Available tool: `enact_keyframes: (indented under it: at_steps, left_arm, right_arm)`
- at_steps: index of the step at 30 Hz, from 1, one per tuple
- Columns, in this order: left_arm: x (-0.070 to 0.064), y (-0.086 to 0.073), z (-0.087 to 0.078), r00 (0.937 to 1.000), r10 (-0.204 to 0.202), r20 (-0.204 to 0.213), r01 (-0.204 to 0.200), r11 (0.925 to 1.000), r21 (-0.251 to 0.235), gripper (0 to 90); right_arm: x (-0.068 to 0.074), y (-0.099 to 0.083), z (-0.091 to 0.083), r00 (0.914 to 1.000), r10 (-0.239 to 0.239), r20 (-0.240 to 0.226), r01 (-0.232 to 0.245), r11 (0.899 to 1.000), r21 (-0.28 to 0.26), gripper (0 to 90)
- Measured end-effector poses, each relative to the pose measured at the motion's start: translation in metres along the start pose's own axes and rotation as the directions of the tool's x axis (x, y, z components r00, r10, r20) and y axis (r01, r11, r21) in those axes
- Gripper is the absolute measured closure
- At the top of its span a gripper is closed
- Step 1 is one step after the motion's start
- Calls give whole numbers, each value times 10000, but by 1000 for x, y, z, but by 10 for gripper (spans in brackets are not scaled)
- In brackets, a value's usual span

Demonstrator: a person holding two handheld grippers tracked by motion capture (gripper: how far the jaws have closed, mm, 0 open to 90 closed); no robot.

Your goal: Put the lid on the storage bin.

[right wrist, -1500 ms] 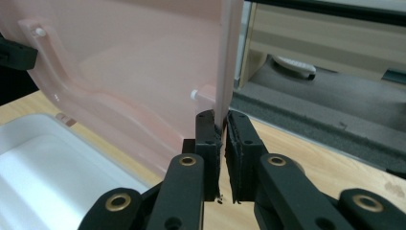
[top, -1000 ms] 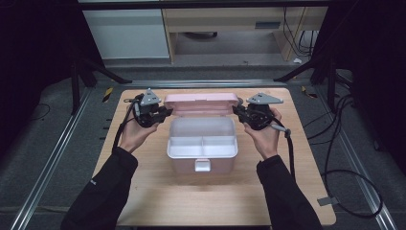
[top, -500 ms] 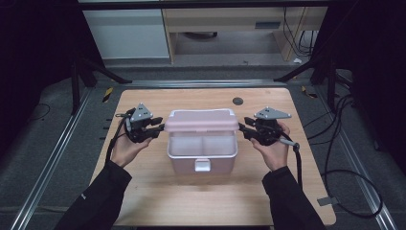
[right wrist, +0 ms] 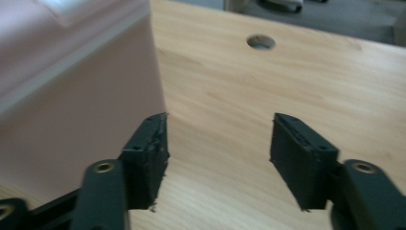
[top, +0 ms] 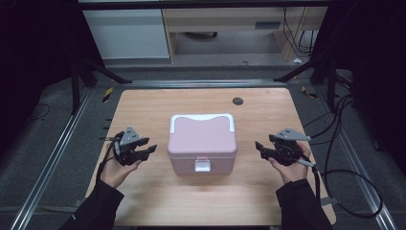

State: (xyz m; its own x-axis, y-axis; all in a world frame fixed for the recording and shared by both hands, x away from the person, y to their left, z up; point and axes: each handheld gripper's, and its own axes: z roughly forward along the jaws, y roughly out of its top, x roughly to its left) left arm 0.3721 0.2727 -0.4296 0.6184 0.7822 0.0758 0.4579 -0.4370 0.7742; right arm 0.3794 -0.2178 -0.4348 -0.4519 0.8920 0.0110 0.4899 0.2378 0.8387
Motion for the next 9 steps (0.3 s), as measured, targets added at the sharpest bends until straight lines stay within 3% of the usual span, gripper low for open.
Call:
enact_keyframes:
  at_steps: [2,3,9]
  left_arm:
    - [4,-12,3,9991,-406,86,404,9990,180,510]
    - [7,-18,6,9987,-497,84,492,9975,499,499]
    - [20,-43,15,9923,-1159,-437,1199,9872,1051,351]
  right_arm:
    - [-3,-7,1,9999,51,97,-53,9998,199,320]
    - [-4,-10,2,9998,183,128,-187,9994,290,306]
    - [-15,-32,3,9967,142,801,-223,9947,1005,246]
